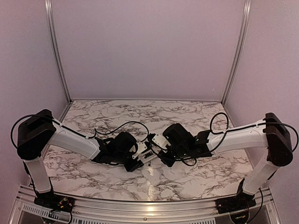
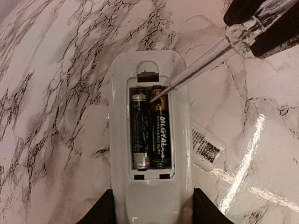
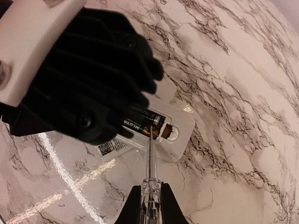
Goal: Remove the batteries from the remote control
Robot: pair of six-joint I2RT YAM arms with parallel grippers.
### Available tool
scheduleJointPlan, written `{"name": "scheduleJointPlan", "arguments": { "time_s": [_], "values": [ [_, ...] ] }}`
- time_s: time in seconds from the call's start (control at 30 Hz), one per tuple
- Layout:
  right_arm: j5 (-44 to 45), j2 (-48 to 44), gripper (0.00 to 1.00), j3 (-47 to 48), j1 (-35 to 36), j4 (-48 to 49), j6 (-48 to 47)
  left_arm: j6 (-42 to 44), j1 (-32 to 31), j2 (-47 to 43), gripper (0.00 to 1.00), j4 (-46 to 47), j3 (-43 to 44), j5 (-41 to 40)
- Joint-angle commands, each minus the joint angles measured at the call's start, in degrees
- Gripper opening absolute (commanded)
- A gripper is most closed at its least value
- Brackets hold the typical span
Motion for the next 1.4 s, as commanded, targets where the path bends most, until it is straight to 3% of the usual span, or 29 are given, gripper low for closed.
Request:
{"name": "scheduleJointPlan", "arguments": {
  "time_s": [0.0,0.13,0.27,0.4,0.63,0.73,0.97,1.37],
  "values": [
    [-11.04,2.95,0.0,10.65,1.31,-9.55,-9.14,2.6,-1.72,-0.14,0.0,4.43,1.85,5.81],
    [-13.8,6.02,0.0,16.12,0.29,-14.25,-13.24,2.69,-1.72,-0.07,0.0,4.46,1.89,6.21],
    [-17.08,7.8,0.0,15.55,-1.09,-11.56,-14.6,2.89,-1.72,-0.33,0.0,4.85,1.55,7.15],
    [-17.9,6.1,0.0,7.86,-2.02,-0.38,-14.63,3.0,-1.72,-0.83,0.0,5.69,0.96,8.72],
    [-16.49,-0.99,0.0,-12.3,-2.05,28.73,-11.53,2.53,-1.64,-2.27,0.0,7.12,-0.17,11.95],
    [-14.98,-1.81,0.0,-17.67,-1.88,35.65,-10.04,2.07,-1.64,-3.07,0.0,7.81,-0.71,13.53],
    [-15.34,-3.52,0.0,-23.12,0.02,41.5,-9.85,0.26,-0.47,-5.39,0.0,10.34,-2.15,19.51],
    [-14.79,-4.94,0.0,-23.02,1.49,42.49,-10.36,-1.53,0.71,-8.85,0.0,14.49,-5.26,26.95]
  ]
}}
